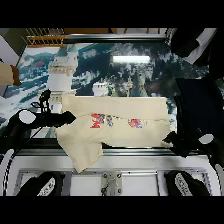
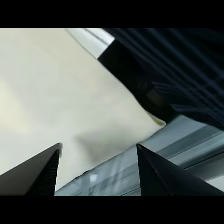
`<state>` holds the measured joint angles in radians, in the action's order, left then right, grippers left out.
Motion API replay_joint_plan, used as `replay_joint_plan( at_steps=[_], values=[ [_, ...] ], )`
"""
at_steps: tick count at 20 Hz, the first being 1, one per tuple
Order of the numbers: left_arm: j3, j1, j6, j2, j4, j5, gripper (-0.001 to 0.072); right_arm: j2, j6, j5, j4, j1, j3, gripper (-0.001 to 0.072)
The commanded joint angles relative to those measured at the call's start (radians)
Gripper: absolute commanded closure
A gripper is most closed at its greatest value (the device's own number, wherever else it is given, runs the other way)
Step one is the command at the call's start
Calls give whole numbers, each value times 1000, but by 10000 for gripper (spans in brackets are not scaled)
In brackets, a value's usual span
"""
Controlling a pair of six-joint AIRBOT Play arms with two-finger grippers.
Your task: Fold the clothes and pants, and hang the long-sleeved shirts on hangers.
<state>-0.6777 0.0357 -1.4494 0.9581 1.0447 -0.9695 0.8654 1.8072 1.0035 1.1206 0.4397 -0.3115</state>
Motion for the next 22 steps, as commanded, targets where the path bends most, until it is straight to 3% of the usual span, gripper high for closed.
replay_joint_plan(
  at_steps=[1, 4, 7, 9, 12, 14, 15, 16, 22],
  values=[
    [0, -1, -6, -1, 0, 1, 316, 16, -1, -61, 5, -1, 3, 200],
    [0, -1, -6, -1, 1, 0, 316, 16, -2, -77, 4, -1, 3, 205],
    [-2, 1, -5, -1, 5, -10, 317, 6, -53, -62, 3, -1, 3, 689],
    [-20, 36, -8, -1, 12, -80, 317, -11, -54, -53, 4, -1, 3, 699],
    [1, 135, -103, -1, 89, -220, 313, -36, -54, -53, 3, -1, 3, 700],
    [79, 181, -110, -1, 115, -269, 302, -47, -55, -53, 1, -1, 3, 700],
    [120, 195, -110, -1, 116, -272, 91, -48, -57, -53, 0, -1, 3, 699],
    [159, 205, -111, -1, 115, -268, -5, -47, -57, -53, 0, -1, 3, 699],
    [288, 213, -151, -1, 117, -232, -4, -47, -57, -53, 0, -1, 3, 699]
  ],
)
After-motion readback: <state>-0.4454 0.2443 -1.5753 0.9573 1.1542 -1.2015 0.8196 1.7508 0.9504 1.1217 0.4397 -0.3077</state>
